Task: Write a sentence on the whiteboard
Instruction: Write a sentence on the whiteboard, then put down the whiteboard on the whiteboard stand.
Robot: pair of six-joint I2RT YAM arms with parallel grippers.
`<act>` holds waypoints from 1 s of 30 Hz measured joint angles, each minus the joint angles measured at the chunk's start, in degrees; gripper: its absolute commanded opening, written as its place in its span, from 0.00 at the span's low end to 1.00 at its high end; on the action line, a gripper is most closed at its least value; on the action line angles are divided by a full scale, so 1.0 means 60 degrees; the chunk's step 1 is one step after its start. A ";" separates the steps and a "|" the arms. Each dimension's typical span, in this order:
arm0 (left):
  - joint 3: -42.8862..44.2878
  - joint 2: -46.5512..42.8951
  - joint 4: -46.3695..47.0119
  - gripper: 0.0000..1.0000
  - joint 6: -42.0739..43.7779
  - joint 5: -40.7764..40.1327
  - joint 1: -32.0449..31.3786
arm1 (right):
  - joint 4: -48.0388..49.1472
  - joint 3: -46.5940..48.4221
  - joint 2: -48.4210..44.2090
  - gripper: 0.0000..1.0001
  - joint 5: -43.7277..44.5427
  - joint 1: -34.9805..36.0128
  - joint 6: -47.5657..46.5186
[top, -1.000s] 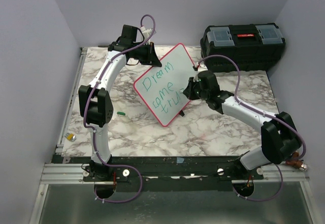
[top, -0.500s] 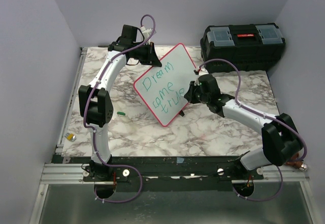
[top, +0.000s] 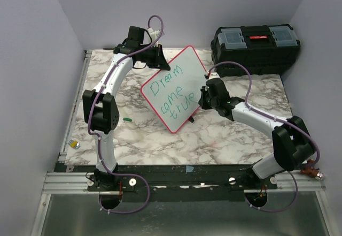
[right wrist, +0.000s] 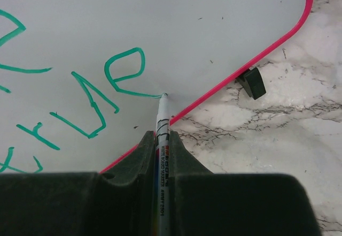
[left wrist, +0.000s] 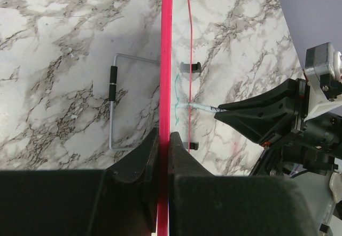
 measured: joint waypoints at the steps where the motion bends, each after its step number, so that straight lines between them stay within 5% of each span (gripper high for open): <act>1: 0.0000 0.0000 0.0004 0.00 0.0000 0.0000 0.0000 | -0.0076 0.0087 0.0047 0.01 0.0080 0.0000 -0.0029; 16: 0.0000 0.0000 0.0000 0.00 -0.0007 -0.0036 0.0000 | -0.0488 0.2171 -0.0277 0.01 0.1464 0.0025 -0.0444; 30: -0.0550 -0.0375 0.0259 0.00 -0.0160 -0.0211 -0.0004 | -0.0182 0.1650 -0.1993 0.01 0.1596 0.0025 -0.0386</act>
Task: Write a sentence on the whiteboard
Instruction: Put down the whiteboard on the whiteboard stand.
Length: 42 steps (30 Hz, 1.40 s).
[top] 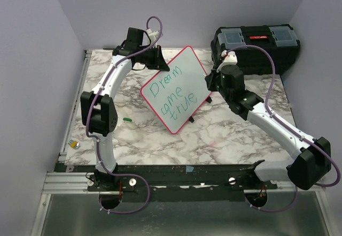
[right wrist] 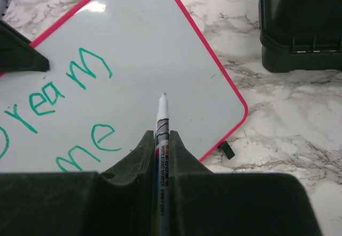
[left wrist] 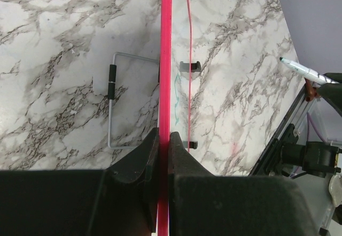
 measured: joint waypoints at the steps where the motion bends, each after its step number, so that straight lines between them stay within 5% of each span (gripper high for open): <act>1: -0.0091 -0.0051 0.0047 0.00 -0.0022 -0.0015 0.0000 | -0.0004 -0.0106 -0.0040 0.01 -0.0004 0.0000 0.0004; 31: -0.0044 -0.0055 0.0280 0.00 -0.0171 -0.0193 -0.0627 | 0.0135 -0.1260 -0.1614 0.01 -0.0007 0.0000 0.0073; 42: 0.0087 0.0153 0.0375 0.16 -0.0066 -0.0226 -0.0627 | 0.0135 -0.1322 -0.1708 0.01 -0.0022 0.0000 0.0106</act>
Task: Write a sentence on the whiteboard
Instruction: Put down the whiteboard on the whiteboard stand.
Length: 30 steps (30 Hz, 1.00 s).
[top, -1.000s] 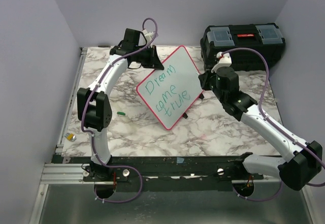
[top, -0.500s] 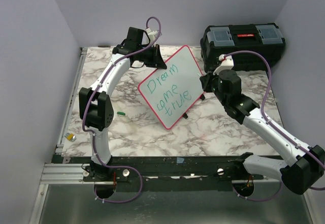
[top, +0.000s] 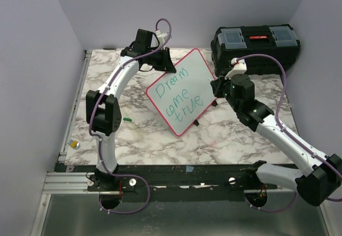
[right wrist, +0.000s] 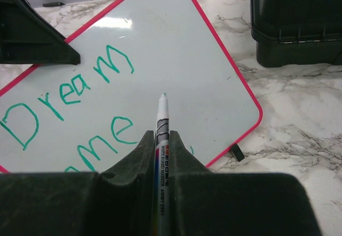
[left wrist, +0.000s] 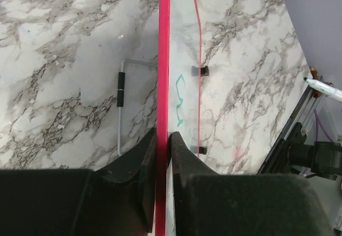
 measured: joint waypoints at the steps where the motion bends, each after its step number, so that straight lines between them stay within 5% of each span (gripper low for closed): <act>1: -0.0004 0.0036 0.0000 0.16 0.0047 -0.0025 0.0000 | 0.0000 -0.0007 0.0000 0.01 -0.0004 0.0000 0.0000; 14: -0.0160 0.0539 -0.0321 0.30 0.0433 -0.0208 -0.0273 | 0.0000 -0.0102 0.0000 0.01 -0.0011 0.0000 0.0120; 30: -0.0157 0.0539 -0.0401 0.59 0.0259 -0.0259 -0.0372 | 0.0000 -0.0124 0.0011 0.01 -0.0015 0.0000 0.0146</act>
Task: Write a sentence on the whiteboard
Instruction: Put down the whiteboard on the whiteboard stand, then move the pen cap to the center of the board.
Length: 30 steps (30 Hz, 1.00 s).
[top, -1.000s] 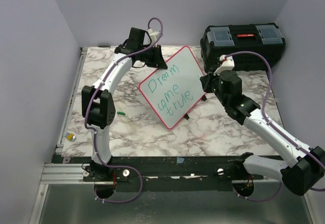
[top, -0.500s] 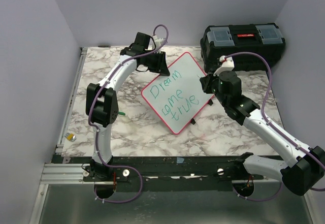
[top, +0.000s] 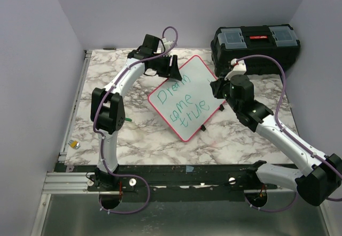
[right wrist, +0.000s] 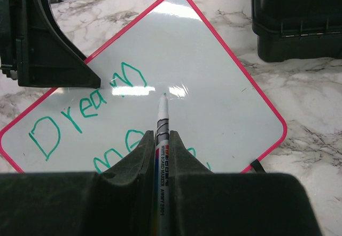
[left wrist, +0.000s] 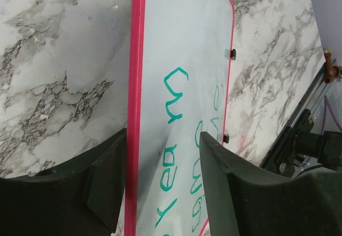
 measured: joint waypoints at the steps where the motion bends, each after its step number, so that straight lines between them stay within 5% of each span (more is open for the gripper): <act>1: 0.0000 -0.0004 0.0000 0.60 -0.0007 0.0004 0.0000 | 0.0000 0.0000 0.0000 0.01 0.0000 0.0000 0.0000; 18: -0.0361 -0.1300 0.0270 0.82 -0.0645 -0.0849 0.0051 | 0.0000 0.0000 0.0000 0.01 0.0004 0.0000 -0.0007; 30: -0.4091 -0.4768 0.1399 0.78 -0.1351 -0.2823 0.0557 | -0.0007 0.0000 0.0000 0.01 -0.0015 0.0000 -0.0011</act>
